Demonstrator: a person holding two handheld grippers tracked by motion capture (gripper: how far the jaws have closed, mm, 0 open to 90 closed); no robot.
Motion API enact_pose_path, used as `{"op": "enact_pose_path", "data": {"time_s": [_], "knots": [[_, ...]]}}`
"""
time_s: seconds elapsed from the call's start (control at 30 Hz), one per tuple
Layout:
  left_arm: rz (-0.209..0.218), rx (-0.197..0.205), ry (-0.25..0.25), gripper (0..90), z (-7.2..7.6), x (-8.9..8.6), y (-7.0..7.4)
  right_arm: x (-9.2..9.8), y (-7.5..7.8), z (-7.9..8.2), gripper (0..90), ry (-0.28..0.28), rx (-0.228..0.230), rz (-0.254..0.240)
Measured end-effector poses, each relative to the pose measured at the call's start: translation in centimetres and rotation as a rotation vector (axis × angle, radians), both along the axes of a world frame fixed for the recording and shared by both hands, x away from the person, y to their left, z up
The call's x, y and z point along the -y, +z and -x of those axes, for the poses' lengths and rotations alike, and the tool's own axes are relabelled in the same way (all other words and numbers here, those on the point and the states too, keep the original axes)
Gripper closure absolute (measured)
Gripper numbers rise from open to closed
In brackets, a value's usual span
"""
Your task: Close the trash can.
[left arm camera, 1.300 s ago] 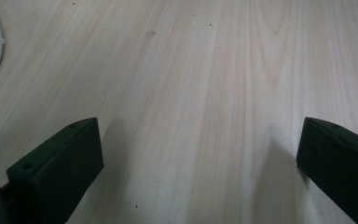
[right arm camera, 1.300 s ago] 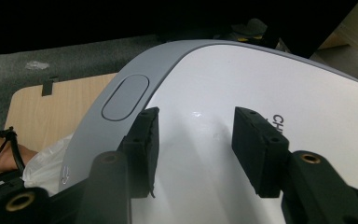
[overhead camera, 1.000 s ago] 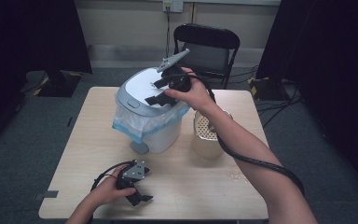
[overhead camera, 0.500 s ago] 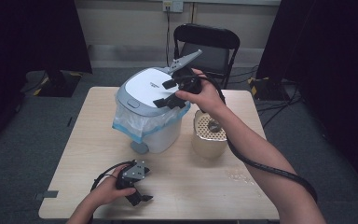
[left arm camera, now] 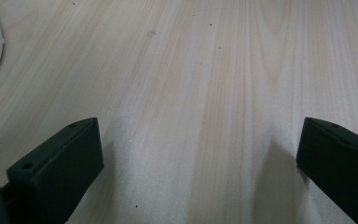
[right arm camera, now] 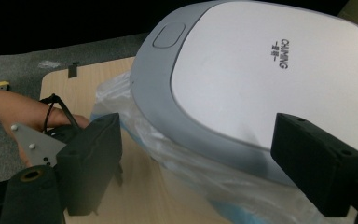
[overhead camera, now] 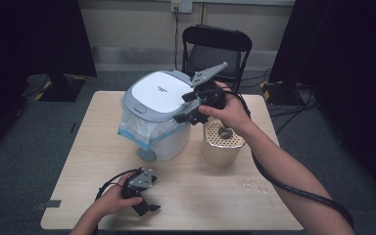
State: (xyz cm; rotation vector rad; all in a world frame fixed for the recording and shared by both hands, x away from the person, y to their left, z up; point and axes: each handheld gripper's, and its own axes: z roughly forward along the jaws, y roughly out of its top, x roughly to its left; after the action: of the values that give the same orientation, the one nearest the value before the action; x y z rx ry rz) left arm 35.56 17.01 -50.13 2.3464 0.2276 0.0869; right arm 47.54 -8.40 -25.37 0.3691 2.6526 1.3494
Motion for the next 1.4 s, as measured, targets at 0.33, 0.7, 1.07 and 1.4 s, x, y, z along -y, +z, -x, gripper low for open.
{"op": "enact_pose_path", "data": {"time_s": [0.33,0.7,1.07,1.4], "knots": [[0.000,0.000,0.000,0.0,0.0,0.0,0.0,2.3,-0.9,1.1,15.6,-0.010,-0.008,0.007],[0.004,0.003,0.003,0.0,0.0,0.0,-0.1,4.4,-2.6,2.1,15.6,-0.018,-0.020,-0.001],[-0.001,-0.002,0.006,0.0,0.1,0.0,0.0,5.9,-5.3,3.0,15.1,-0.019,-0.041,0.012],[0.001,-0.002,0.006,0.0,0.1,0.0,0.0,7.1,-7.1,3.5,14.8,-0.043,-0.053,0.000]]}}
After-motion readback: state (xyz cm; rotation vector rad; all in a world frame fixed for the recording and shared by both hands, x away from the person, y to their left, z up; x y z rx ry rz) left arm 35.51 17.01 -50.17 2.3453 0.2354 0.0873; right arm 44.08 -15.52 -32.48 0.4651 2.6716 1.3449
